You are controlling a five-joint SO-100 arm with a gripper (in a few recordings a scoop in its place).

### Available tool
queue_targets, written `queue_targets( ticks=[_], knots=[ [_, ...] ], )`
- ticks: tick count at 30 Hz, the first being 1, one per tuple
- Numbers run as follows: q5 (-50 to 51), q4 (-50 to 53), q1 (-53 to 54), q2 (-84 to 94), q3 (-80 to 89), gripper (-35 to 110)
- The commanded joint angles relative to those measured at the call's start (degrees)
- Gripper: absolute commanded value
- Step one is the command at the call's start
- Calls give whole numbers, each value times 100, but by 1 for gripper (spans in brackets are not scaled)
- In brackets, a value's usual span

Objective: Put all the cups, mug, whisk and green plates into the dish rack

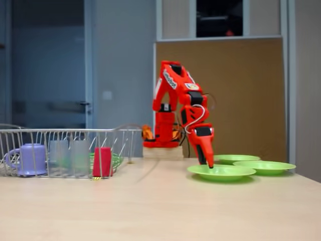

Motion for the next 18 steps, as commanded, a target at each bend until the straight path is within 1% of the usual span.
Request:
queue_targets(
  ticks=[1, 4, 9, 14, 18],
  knots=[
    [220, -211, 70, -369, -9, 24],
    [396, -439, 141, -817, -167, 18],
    [791, -668, 193, -1450, -360, 13],
    [870, -738, 246, -1793, -475, 11],
    [940, -747, 290, -2039, -650, 6]
  ],
)
